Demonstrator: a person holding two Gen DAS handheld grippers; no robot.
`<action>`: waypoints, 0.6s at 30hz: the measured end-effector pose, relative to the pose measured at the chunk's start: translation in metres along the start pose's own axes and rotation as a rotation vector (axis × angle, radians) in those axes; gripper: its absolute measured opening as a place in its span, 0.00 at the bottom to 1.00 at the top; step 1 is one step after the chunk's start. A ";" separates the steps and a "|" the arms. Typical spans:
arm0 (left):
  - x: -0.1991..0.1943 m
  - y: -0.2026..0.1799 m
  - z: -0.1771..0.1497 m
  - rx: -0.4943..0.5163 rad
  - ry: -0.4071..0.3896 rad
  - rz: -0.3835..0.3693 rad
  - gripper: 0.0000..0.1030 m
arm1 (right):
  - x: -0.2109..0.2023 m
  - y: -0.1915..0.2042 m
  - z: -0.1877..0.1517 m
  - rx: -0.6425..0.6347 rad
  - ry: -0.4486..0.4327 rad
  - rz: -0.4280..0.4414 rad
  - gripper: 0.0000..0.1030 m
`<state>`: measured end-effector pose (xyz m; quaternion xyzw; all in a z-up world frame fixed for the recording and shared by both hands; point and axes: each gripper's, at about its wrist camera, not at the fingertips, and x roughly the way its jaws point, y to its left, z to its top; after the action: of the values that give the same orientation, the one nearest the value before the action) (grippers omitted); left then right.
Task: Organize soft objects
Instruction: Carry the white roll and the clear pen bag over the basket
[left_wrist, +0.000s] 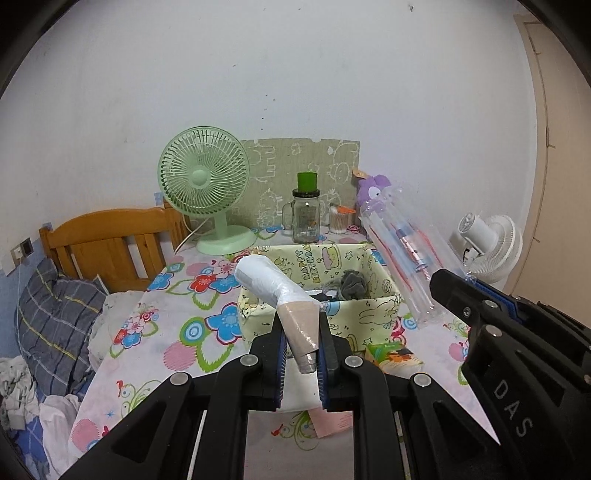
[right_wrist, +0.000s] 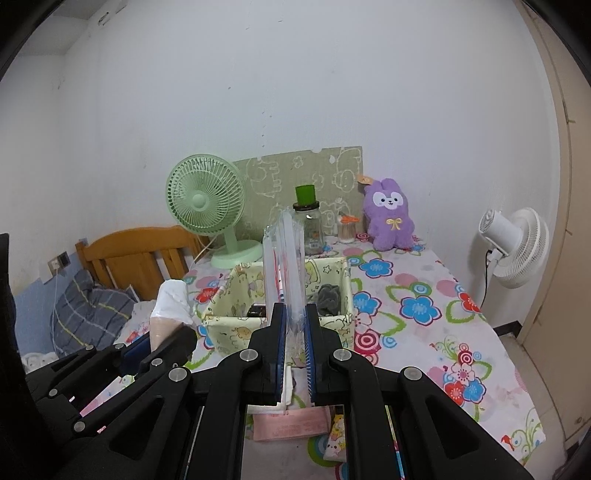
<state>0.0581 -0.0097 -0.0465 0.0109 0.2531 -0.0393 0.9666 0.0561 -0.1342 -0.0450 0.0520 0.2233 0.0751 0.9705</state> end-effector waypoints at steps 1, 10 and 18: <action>0.001 0.000 0.000 0.000 0.000 0.000 0.11 | 0.001 0.000 0.000 0.000 0.001 -0.002 0.12; 0.013 0.000 0.010 0.004 -0.008 -0.003 0.11 | 0.017 -0.001 0.009 0.004 0.010 -0.001 0.12; 0.026 -0.004 0.020 0.022 -0.018 -0.009 0.11 | 0.036 -0.007 0.020 0.007 0.013 -0.008 0.12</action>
<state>0.0903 -0.0168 -0.0423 0.0199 0.2438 -0.0467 0.9685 0.0983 -0.1359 -0.0432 0.0541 0.2299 0.0709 0.9691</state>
